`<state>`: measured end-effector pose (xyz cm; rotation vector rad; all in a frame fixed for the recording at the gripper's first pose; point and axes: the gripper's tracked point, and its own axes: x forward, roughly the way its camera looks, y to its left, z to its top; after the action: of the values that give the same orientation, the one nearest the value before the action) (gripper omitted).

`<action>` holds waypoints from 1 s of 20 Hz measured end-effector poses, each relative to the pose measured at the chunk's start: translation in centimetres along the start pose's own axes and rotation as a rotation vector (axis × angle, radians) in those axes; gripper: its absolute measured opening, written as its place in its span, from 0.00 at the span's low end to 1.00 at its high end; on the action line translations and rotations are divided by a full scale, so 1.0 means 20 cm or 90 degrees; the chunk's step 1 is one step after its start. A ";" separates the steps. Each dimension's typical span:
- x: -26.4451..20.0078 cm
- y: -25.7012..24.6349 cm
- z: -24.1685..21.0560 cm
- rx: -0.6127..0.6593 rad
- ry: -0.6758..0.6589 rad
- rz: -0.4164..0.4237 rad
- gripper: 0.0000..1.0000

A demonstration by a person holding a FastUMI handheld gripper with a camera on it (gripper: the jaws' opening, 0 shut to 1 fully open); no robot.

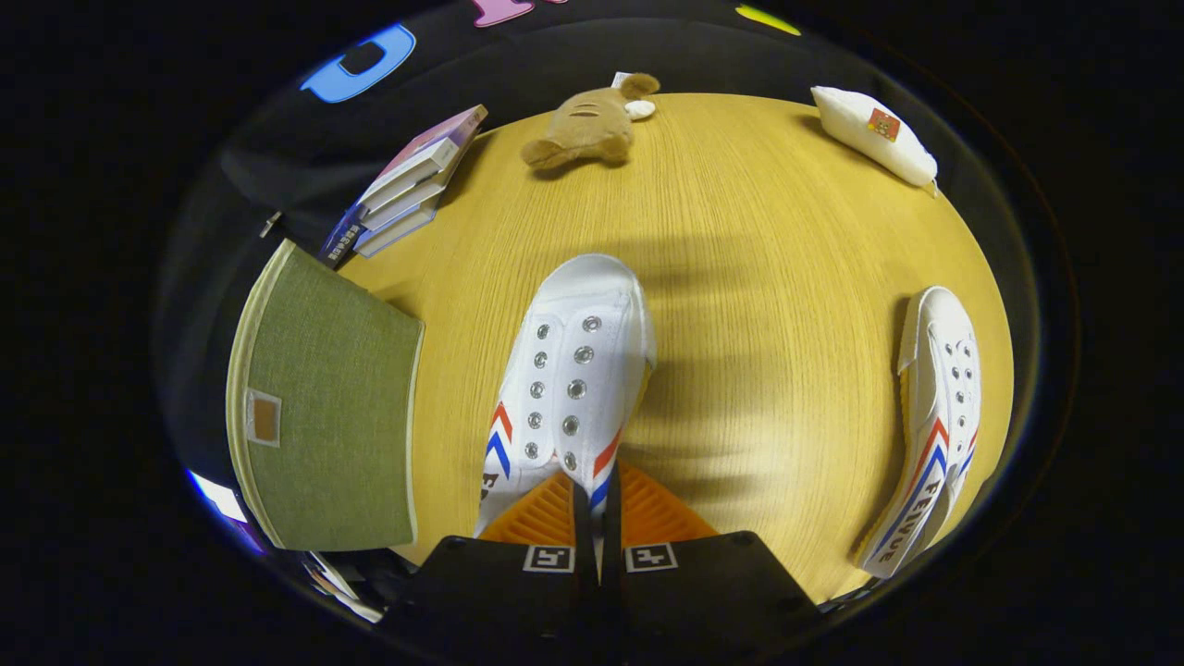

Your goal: Open the storage box then place both shoes into the box .Put the left shoe in first, then the right shoe, with the right side of both shoes facing outward in a uniform manner.

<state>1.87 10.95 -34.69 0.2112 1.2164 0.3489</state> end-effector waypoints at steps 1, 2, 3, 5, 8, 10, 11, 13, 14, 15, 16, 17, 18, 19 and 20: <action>-0.03 0.02 0.01 0.015 -0.008 0.000 0.05; -0.07 0.04 0.02 0.026 -0.018 0.000 0.05; -0.13 0.07 0.04 0.038 -0.027 0.000 0.05; -0.25 0.13 0.08 0.058 -0.046 0.008 0.05; -0.45 0.26 0.14 0.074 -0.085 0.023 0.05; -0.57 0.35 0.17 0.069 -0.102 0.028 0.05; -0.63 0.40 0.17 0.063 -0.104 0.034 0.05; -0.73 0.52 0.19 0.060 -0.117 0.052 0.05; -0.76 0.59 0.19 0.061 -0.120 0.062 0.05; -0.80 0.66 0.20 0.065 -0.124 0.075 0.05; -0.81 0.72 0.20 0.059 -0.126 0.085 0.05; -0.82 0.79 0.21 0.050 -0.129 0.091 0.05; -0.81 0.85 0.21 0.039 -0.128 0.096 0.05; -0.80 0.91 0.20 0.036 -0.125 0.099 0.05; -0.79 0.98 0.20 0.034 -0.120 0.107 0.05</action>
<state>-2.15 23.27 -12.83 0.3855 1.0250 0.4337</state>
